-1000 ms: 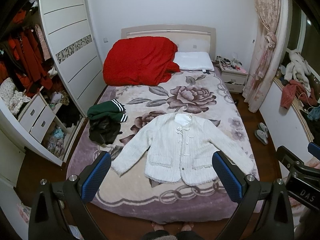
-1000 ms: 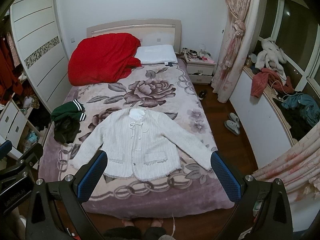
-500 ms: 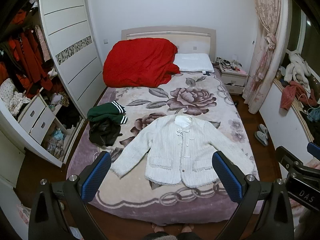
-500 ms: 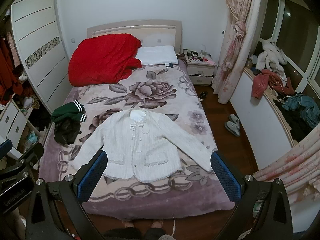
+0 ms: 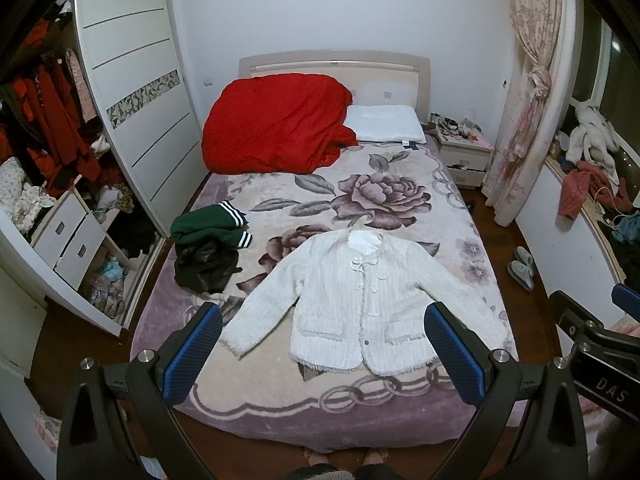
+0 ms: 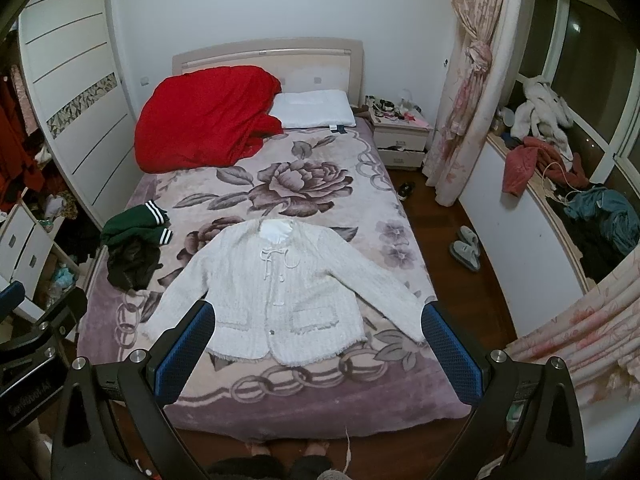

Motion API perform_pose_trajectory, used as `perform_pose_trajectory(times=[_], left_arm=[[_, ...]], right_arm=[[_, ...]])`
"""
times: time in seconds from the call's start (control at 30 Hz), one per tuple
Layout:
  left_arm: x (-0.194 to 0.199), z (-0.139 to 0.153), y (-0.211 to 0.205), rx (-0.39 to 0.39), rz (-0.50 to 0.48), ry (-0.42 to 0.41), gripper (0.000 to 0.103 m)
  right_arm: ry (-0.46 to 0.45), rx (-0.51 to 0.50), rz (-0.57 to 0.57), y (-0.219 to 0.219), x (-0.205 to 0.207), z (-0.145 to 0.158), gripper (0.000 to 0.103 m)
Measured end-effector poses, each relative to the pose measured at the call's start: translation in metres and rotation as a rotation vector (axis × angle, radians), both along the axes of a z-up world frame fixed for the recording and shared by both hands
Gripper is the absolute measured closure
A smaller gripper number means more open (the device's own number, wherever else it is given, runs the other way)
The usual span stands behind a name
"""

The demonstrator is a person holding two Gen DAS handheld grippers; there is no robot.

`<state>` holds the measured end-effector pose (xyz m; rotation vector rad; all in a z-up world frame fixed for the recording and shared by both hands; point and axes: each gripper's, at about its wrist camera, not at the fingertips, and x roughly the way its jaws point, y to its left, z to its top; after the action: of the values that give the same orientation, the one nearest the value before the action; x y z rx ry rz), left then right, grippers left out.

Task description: Fold large clothes

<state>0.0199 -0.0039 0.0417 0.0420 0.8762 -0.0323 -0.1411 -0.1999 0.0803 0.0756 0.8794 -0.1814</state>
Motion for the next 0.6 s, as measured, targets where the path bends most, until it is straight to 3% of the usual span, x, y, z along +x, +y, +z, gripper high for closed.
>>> perform_pose_trajectory(times=[0.2, 0.3, 0.4, 0.5, 0.57, 0.6], left_arm=[[0.032, -0.029, 0.008, 0.024, 0.018, -0.025, 0.000], [0.056, -0.060, 0.008, 0.064, 0.029, -0.046, 0.000], [0.088, -0.112, 0.001, 0.118, 0.032, -0.035, 0.000], [0.115, -0.173, -0.012, 0.195, 0.040, 0.014, 0.000], [0.126, -0.218, -0.020, 0.239, 0.045, 0.079, 0.000], [0.132, -0.235, -0.025, 0.244, 0.045, 0.112, 0.000]], right_arm=[[0.030, 0.014, -0.037, 0.003, 0.031, -0.010, 0.000], [0.044, 0.075, -0.080, -0.006, 0.054, -0.043, 0.000], [0.078, 0.170, -0.166, -0.036, 0.087, -0.103, 0.000], [0.138, 0.224, -0.292, -0.078, 0.110, -0.181, 0.001], [0.193, 0.261, -0.376, -0.118, 0.127, -0.240, 0.016], [0.221, 0.279, -0.414, -0.136, 0.130, -0.266, 0.029]])
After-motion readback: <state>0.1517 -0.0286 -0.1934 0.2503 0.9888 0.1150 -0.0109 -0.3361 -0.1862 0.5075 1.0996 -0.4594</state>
